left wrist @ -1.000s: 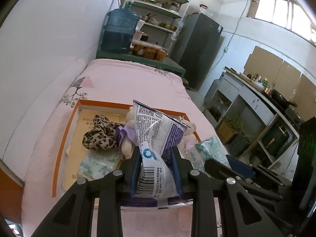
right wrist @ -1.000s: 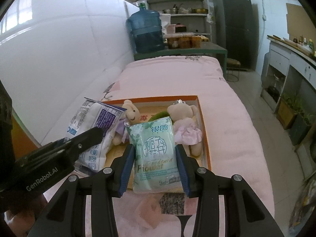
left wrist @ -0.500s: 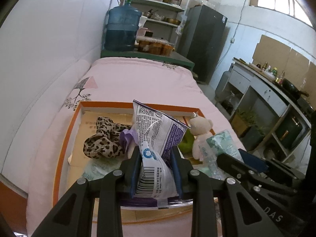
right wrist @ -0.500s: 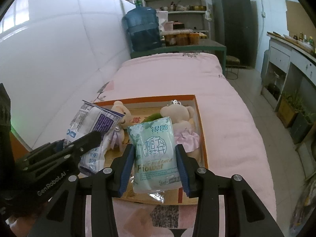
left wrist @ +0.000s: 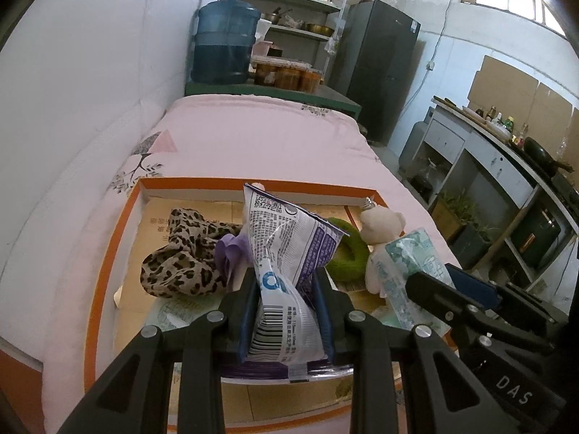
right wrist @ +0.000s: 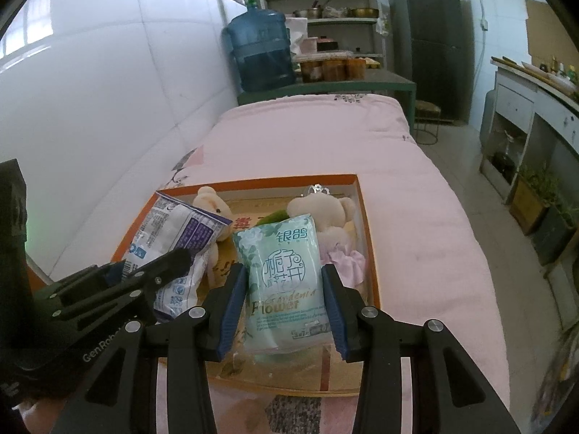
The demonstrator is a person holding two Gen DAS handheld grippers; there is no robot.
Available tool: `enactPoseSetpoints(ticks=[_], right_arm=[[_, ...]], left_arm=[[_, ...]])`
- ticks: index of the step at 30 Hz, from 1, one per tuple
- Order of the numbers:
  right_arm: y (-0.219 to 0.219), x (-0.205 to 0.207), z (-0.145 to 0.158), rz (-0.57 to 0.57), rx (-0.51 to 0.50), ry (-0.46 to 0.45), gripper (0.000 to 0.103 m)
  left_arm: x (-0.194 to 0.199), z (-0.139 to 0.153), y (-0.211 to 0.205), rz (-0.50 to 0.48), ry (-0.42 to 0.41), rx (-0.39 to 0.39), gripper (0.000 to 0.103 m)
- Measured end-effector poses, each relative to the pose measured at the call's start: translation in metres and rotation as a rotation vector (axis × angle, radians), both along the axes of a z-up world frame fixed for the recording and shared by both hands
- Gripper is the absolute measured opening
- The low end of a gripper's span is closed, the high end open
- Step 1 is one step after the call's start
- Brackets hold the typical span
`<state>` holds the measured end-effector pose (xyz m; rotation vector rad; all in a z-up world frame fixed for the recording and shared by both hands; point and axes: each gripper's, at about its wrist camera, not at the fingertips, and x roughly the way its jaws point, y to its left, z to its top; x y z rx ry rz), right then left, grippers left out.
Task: Organize soft objects
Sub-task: 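Carry the diaper bag and green wipes pack over the box lid with both grippers, then open the left gripper to drop the diaper bag while the right releases the wipes pack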
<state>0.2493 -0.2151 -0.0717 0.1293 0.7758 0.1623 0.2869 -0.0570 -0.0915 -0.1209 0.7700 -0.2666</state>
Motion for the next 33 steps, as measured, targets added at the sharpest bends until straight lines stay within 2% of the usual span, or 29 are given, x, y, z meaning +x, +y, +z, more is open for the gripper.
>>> enactPoseSetpoints(ticks=[4, 14, 20, 23, 25, 33], right_arm=[[0.000, 0.004, -0.003, 0.003, -0.001, 0.001, 0.044], [0.003, 0.017, -0.014, 0.015, -0.038, 0.008, 0.044], [0.000, 0.018, -0.015, 0.017, -0.034, 0.004, 0.046], [0.002, 0.018, -0.015, 0.017, -0.032, 0.003, 0.046], [0.002, 0.018, -0.015, 0.019, -0.033, 0.001, 0.048], [0.002, 0.018, -0.014, 0.014, -0.026, -0.001, 0.056]], left_arm=[[0.002, -0.004, -0.002, -0.003, 0.008, 0.006, 0.030], [0.015, -0.027, -0.002, -0.018, 0.099, -0.016, 0.030], [0.016, -0.032, 0.000, -0.003, 0.111, -0.007, 0.030], [0.016, -0.032, 0.000, 0.005, 0.104, 0.004, 0.040], [0.015, -0.030, 0.000, 0.008, 0.097, 0.007, 0.053], [0.010, -0.024, 0.000, 0.019, 0.075, 0.022, 0.055]])
